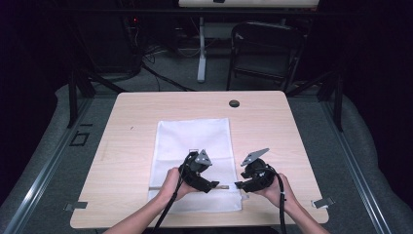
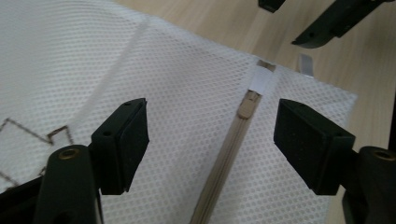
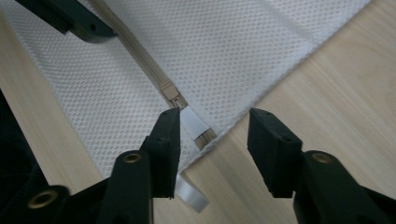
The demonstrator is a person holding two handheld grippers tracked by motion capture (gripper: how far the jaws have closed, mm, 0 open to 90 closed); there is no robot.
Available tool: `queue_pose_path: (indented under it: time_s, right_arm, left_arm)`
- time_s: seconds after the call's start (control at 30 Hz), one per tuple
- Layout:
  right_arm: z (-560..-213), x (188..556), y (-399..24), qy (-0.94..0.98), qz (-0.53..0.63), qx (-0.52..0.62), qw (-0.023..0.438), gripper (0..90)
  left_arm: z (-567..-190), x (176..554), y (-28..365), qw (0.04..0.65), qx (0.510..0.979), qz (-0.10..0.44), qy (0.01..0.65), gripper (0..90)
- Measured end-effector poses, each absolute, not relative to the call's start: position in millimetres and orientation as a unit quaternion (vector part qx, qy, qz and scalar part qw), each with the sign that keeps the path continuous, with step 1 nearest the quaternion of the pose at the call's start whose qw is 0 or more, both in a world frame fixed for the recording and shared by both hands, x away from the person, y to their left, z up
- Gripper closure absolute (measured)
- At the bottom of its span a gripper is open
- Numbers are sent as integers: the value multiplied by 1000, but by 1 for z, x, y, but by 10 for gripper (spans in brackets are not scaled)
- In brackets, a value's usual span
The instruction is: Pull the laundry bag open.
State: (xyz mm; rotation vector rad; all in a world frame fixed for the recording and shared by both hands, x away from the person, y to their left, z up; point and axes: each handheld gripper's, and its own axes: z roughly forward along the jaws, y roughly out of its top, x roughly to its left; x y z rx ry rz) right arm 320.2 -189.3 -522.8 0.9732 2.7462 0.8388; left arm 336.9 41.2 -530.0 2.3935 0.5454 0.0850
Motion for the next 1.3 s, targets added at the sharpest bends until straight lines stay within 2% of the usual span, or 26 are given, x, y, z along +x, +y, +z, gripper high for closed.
queue_pose_path:
  time_s: [0.13,0.2,0.33,0.4,1.0,1.3]
  right_arm:
    - [-526,320,-185,909,269,313,54,746]
    - [-528,320,-184,911,264,312,55,800]
    - [-532,320,-180,911,260,314,56,869]
    - [-533,320,-178,911,261,315,54,900]
    - [-557,325,-162,913,249,323,31,900]
    - [-558,327,-165,909,254,329,18,900]
  left_arm:
    - [-537,334,32,332,924,22,189,360]
    - [-541,334,26,328,927,17,180,408]
    - [-549,333,17,321,932,4,167,533]
    - [-553,333,13,315,935,3,163,564]
    - [-561,331,5,302,945,20,122,793]
    - [-564,334,4,305,943,5,133,784]
